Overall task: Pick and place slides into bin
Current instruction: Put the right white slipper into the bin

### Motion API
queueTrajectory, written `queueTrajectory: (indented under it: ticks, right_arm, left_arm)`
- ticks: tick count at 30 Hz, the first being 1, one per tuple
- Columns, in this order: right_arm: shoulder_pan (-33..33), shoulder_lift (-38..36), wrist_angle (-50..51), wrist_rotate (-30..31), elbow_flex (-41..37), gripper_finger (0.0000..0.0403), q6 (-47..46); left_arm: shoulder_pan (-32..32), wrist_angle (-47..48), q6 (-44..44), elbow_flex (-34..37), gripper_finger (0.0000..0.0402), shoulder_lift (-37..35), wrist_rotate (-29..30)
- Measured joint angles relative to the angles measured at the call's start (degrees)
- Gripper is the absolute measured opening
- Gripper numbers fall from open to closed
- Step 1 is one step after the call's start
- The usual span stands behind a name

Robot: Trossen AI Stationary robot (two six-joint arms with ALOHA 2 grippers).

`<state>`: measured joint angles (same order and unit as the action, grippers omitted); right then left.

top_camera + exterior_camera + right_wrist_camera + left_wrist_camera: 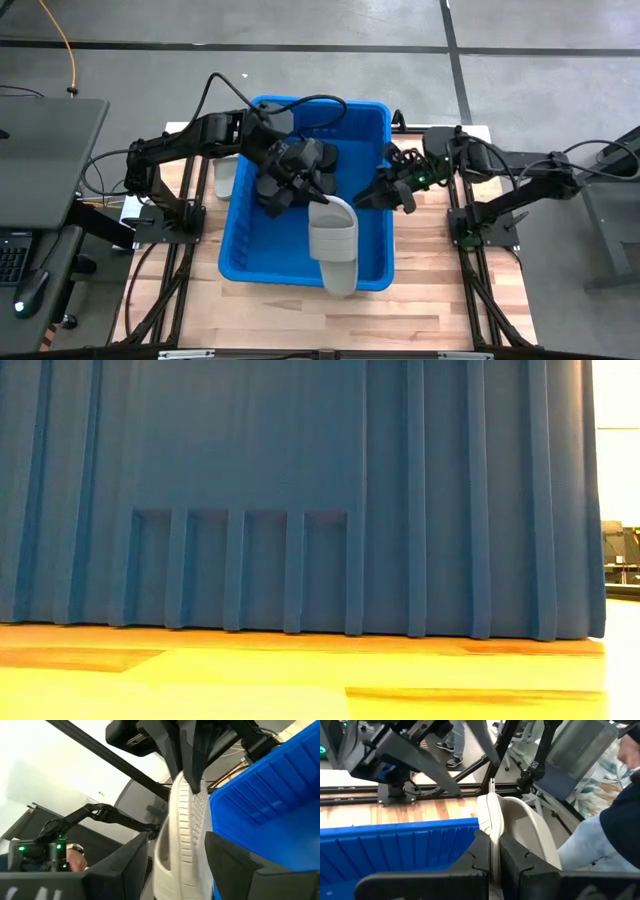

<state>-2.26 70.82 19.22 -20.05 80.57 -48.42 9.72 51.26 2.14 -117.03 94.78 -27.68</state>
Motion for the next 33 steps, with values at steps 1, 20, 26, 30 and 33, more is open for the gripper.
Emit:
queueTrajectory:
  ticks: [1,20,26,30,33]
  right_arm:
    - [0.0,0.1,0.9,0.2,0.0,0.0186,0.2]
    - [0.0,3.5,7.4,4.7,0.0,0.0227,4.9]
    - [0.1,5.4,1.9,3.1,-0.1,0.0213,6.4]
    - [0.4,5.3,1.6,2.0,-0.1,0.0174,5.6]
    - [0.4,5.3,1.8,-0.1,-0.1,0.0095,3.0]
  left_arm:
    - [0.2,0.0,0.0,0.0,0.0004,0.0,-0.5]
    - [2.7,0.6,1.0,0.0,0.0004,2.4,-2.3]
    - [2.7,0.2,1.0,0.0,0.0004,2.7,-3.4]
    - [2.7,0.1,0.9,0.0,0.0004,2.7,-2.9]
    - [2.7,-0.6,1.1,0.0,0.0011,2.7,-3.0]
